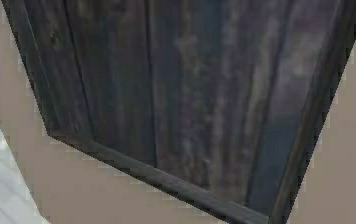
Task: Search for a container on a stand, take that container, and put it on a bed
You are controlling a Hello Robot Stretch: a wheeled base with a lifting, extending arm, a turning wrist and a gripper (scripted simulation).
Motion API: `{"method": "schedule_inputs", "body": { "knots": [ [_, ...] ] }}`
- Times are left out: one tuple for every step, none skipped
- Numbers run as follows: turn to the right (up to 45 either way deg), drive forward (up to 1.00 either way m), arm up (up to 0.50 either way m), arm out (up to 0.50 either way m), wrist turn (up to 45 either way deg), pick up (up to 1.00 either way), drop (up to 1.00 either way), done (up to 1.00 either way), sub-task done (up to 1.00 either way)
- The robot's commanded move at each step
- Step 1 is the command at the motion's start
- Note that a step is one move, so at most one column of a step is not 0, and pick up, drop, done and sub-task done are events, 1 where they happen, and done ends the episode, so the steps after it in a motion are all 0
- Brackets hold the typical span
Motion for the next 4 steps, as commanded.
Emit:
{"method": "schedule_inputs", "body": {
  "knots": [
    [-45.0,0.00,0.00,0.00,0.0,0.00,0.00,0.00,0.00],
    [-45.0,0.00,0.00,0.00,0.0,0.00,0.00,0.00,0.00],
    [-45.0,0.00,0.00,0.00,0.0,0.00,0.00,0.00,0.00],
    [-12.0,0.00,0.00,0.00,0.0,0.00,0.00,0.00,0.00]
  ]
}}
